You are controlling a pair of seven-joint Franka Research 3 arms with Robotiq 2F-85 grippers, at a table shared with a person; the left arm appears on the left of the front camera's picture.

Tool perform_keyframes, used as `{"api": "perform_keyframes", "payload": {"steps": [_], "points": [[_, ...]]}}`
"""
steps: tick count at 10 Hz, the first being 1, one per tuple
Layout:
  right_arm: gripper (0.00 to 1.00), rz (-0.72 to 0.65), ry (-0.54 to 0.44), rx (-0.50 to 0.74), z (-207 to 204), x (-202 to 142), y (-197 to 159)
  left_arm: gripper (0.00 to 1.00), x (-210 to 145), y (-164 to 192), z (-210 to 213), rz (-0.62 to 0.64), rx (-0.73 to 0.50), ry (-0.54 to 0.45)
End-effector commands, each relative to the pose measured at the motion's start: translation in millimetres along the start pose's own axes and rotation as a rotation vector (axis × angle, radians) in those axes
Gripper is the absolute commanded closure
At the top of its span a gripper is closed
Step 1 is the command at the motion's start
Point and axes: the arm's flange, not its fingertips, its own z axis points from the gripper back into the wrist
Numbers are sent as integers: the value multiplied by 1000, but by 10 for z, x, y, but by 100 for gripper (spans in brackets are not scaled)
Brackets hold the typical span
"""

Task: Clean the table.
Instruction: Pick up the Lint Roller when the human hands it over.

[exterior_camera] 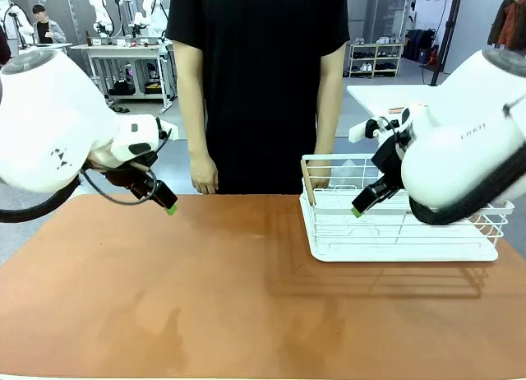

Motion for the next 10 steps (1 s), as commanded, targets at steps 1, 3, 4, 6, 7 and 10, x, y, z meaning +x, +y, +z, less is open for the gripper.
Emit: {"api": "perform_keyframes", "payload": {"steps": [1,3,4,6,7,10], "points": [[0,-135,29,167,459,219,-375,0,280,333,441,125,-135,4],[0,-260,-2,372,859,290,-712,0,283,886,1004,329,-584,-12],[0,-323,-43,472,1030,241,-894,0,154,1188,1198,424,-717,-76],[0,-514,-139,737,1430,-53,-1387,0,-259,1763,1595,563,-952,-249],[0,-612,-168,816,1627,-340,-1692,0,-570,2039,1815,626,-1003,-309],[0,-777,-181,908,1871,-1183,-2399,0,-1558,2735,2195,901,-1004,-398]]}}
